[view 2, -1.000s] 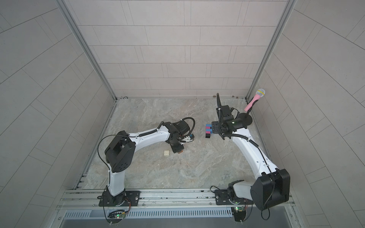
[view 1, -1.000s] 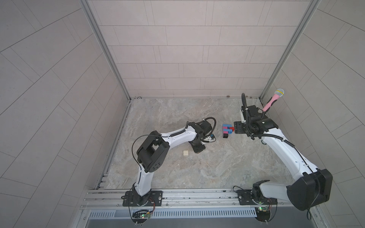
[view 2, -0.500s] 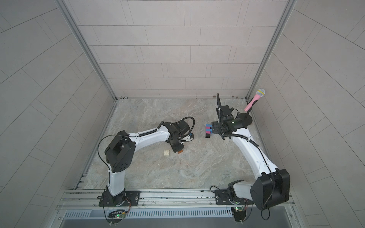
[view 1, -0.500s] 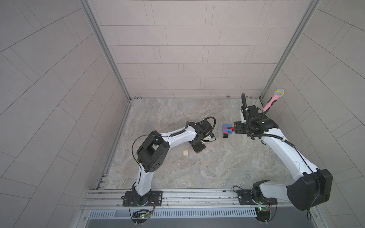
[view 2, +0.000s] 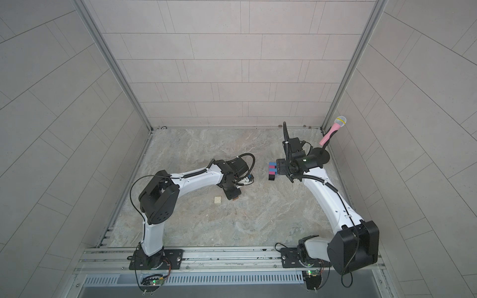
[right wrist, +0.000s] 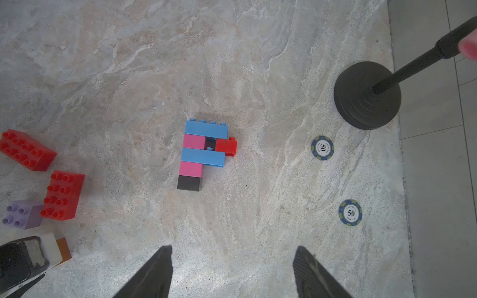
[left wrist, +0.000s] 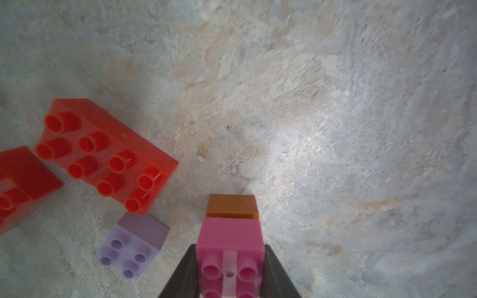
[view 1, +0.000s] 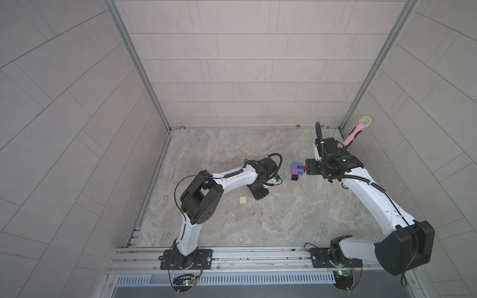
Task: Assemble the letter p with lego
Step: Assemble the lego brick with the lego brick.
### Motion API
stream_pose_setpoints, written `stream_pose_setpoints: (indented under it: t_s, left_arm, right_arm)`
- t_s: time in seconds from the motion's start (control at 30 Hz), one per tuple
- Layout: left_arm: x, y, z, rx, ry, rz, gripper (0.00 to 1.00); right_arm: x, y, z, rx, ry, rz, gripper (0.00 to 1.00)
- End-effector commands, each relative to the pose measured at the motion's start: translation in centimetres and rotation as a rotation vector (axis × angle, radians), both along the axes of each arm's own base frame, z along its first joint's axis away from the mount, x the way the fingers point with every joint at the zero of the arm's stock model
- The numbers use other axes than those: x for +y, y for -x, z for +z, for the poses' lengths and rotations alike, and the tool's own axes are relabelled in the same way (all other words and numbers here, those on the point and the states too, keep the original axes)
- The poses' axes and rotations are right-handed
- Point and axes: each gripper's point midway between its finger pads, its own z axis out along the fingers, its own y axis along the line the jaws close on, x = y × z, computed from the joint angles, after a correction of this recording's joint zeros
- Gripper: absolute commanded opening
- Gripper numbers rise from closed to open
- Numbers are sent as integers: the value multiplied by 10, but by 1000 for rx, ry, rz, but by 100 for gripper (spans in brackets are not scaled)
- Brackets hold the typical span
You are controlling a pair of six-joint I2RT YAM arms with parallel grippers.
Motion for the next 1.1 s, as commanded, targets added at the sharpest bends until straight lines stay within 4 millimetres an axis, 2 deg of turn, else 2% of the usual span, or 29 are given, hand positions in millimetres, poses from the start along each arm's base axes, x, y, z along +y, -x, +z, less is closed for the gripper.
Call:
stream_pose_setpoints:
  t_s: [0.0,0.2,0.73,1.07]
  left_arm:
    - [2,4,-14,35,-28,-4,17]
    - [9,11,-21,65,-80,-19,16]
    - [22,29,-62,191,-178,-18,15]
    - [26,32,-65,190,-186,-12,15]
  right_arm:
    - [-2,2,0,11,5,1,77]
    - [-1,2,-1,11,1,3,77]
    - [1,2,-2,13,-5,9,77]
    - [0,2,2,3,-4,7,77]
